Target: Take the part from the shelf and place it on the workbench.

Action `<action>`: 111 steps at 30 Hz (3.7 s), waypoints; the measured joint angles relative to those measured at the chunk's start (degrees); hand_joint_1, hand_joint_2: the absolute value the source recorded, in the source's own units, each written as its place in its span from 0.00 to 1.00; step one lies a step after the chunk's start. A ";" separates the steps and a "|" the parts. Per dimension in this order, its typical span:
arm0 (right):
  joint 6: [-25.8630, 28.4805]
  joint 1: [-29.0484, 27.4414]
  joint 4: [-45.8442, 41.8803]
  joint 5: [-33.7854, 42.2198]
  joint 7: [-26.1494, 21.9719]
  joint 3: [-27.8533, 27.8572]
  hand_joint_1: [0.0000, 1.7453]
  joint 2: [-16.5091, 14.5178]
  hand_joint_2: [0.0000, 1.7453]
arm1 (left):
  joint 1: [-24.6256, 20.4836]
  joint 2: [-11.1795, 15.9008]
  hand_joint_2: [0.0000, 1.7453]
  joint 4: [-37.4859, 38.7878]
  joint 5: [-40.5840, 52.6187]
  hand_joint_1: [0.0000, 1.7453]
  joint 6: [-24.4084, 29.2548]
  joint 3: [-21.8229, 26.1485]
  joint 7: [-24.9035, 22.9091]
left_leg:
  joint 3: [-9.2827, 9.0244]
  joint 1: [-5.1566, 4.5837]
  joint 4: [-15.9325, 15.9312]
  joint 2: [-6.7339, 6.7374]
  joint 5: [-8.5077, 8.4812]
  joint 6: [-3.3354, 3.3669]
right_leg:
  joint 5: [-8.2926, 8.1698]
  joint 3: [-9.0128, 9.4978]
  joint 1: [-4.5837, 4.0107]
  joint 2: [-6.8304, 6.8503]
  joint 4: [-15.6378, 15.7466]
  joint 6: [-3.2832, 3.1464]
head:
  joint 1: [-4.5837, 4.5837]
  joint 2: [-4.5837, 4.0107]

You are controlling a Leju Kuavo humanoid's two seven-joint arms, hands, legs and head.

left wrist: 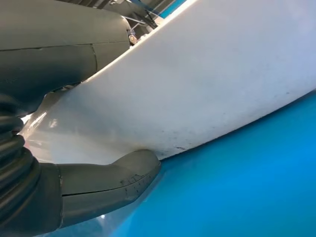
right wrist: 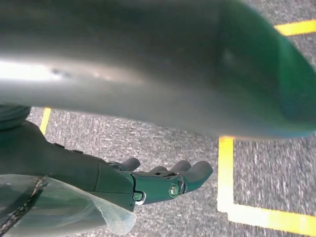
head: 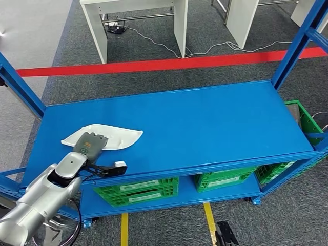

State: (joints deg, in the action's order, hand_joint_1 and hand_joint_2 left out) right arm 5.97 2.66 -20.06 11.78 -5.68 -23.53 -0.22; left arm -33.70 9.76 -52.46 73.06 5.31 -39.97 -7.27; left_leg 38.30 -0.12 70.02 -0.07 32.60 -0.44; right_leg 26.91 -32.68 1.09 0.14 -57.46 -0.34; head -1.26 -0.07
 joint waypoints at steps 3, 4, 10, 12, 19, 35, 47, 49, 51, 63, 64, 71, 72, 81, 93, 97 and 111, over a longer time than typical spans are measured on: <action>0.00 -0.10 0.00 0.00 0.00 0.15 0.00 0.00 0.00 | 0.39 0.01 1.00 0.12 0.05 1.00 0.13 0.00 0.04 | 2.08 0.11 4.17 0.00 -0.07 0.07 | 0.07 0.13 -0.02 -0.04 -0.03 -0.04 | 0.00 0.01; 0.00 -0.10 -0.01 0.00 0.00 0.19 0.00 0.00 0.00 | 0.39 0.01 1.00 0.13 0.08 1.00 0.16 0.01 0.05 | 0.76 0.11 1.18 0.00 -2.12 0.28 | 0.11 0.28 -0.04 -0.08 -0.03 0.00 | 0.00 0.01; -0.02 0.08 -0.03 0.00 -0.03 0.27 0.00 -0.02 0.00 | 0.02 -0.10 1.00 0.13 0.15 1.00 0.30 0.08 0.12 | -5.08 -0.33 -12.21 -0.07 -6.89 1.70 | 0.15 0.36 -0.25 -0.21 0.15 1.35 | -0.07 0.00; -0.03 0.13 -0.10 -0.04 0.01 0.31 0.00 0.00 0.00 | -0.13 -0.24 1.00 0.13 0.20 1.00 0.33 0.08 0.16 | -5.43 -0.07 -12.94 -0.01 -7.29 2.17 | 0.68 0.03 -0.23 -0.25 -0.27 1.95 | -0.16 0.00; -0.26 -0.04 -0.31 -0.59 0.25 0.39 0.00 0.03 0.00 | 1.42 -0.30 1.00 0.00 0.25 1.00 10.52 0.55 3.71 | -5.47 0.09 -13.45 0.19 -7.64 2.73 | 5.68 -7.16 -0.24 -0.19 -14.39 2.87 | -0.58 0.00; -0.99 0.32 -0.11 -0.85 -0.75 0.41 0.00 0.00 0.00 | 21.27 -12.55 1.00 -35.90 -13.60 1.00 34.94 24.85 45.67 | 0.14 0.13 2.03 0.02 0.06 0.35 | -0.29 -0.23 -0.12 -0.53 0.01 0.19 | -0.37 0.01; -0.93 1.01 0.37 -0.67 -0.92 0.39 0.00 -0.17 0.00 | 23.42 -16.44 1.00 -40.51 -14.70 1.00 34.88 28.39 47.16 | -4.41 -0.07 -12.91 0.18 -8.09 3.50 | 7.57 -5.73 -0.27 -0.27 -11.74 3.00 | -0.86 0.00; -0.92 0.98 0.41 -0.66 -0.92 0.38 0.00 -0.17 0.00 | 23.68 -16.61 1.00 -40.52 -14.70 1.00 34.88 28.48 47.17 | -3.17 -0.23 -12.83 0.20 -8.99 3.50 | 9.39 -6.47 -0.25 -0.25 -16.31 3.17 | -0.86 0.00; -0.90 1.02 0.45 -0.66 -0.92 0.38 0.00 -0.17 0.00 | 23.80 -16.70 1.00 -40.52 -14.70 1.00 34.88 28.51 47.18 | -2.06 -0.30 -12.71 0.19 -9.82 3.32 | 7.15 -3.02 -0.25 -0.23 -12.49 3.10 | -0.87 0.01; -0.84 1.35 0.63 -0.61 -0.96 0.43 0.00 -0.29 0.00 | 24.00 -16.93 1.00 -41.07 -14.72 1.00 34.86 29.02 47.18 | 2.84 0.09 0.48 -0.05 -0.44 -0.29 | 0.59 1.60 -0.28 0.16 1.15 -0.26 | -0.35 0.01; -0.85 1.31 0.66 -0.61 -0.96 0.42 0.00 -0.29 0.00 | 24.09 -16.91 1.00 -41.09 -14.72 1.00 34.86 29.05 47.18 | 3.01 0.18 3.53 -0.05 0.82 -0.44 | 0.02 0.78 -0.30 0.20 1.07 -0.23 | -0.36 0.01; -0.86 1.33 0.72 -0.61 -0.99 0.42 0.00 -0.31 0.00 | 24.14 -16.99 1.00 -41.37 -14.72 1.00 34.86 29.10 47.18 | -10.92 -0.06 -12.96 -0.09 -2.47 0.87 | -2.99 -2.65 -0.41 0.17 0.46 1.31 | -0.38 0.01; -0.86 1.32 0.72 -0.61 -0.99 0.42 0.00 -0.31 0.00 | 24.15 -17.01 1.00 -41.43 -14.72 1.00 34.86 29.12 47.18 | -11.11 -0.23 -13.64 -0.09 -2.40 1.16 | -3.45 -2.77 -0.38 0.17 0.53 1.69 | -0.41 0.01; -0.92 1.26 0.78 -0.61 -0.98 0.37 0.00 -0.30 0.00 | 24.22 -17.22 1.00 -41.46 -14.68 1.00 34.84 29.21 47.18 | -5.06 -0.32 -13.90 0.31 -7.79 3.29 | 6.58 -7.53 -0.07 -0.02 -16.66 3.41 | -0.60 0.01; 0.13 0.69 0.85 0.39 -3.21 0.50 0.00 -0.29 0.00 | 25.62 -12.30 1.00 -42.10 -28.14 1.00 34.60 21.45 36.28 | 0.66 0.00 -4.92 0.18 -2.63 -0.04 | 1.51 3.02 -0.37 0.45 1.83 -0.16 | -0.28 0.00; 0.10 0.46 0.89 0.45 -3.32 0.55 0.00 -0.28 0.00 | 25.72 -11.21 1.00 -42.11 -28.57 1.00 34.60 20.30 35.97 | 0.22 0.12 4.09 0.18 0.75 -0.12 | -1.15 -0.81 -0.54 0.47 1.22 -0.07 | -0.22 0.01; 0.11 0.44 1.29 0.85 -3.94 0.74 0.00 -0.35 0.00 | 25.78 -10.47 1.00 -42.55 -28.67 1.00 34.66 19.35 36.00 | -6.57 -0.54 -14.95 0.48 -6.82 3.62 | 7.30 -8.53 -0.42 -0.04 -15.24 3.11 | -0.59 0.01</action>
State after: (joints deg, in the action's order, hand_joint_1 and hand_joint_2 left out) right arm 6.09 3.10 -18.78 12.63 -9.62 -22.80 -0.57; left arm -7.92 -0.70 -95.01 44.39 39.98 -20.61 28.73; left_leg 31.72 -0.66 55.07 0.41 25.78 3.18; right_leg 34.21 -41.20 0.66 0.10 -72.71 2.77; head -1.85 -0.07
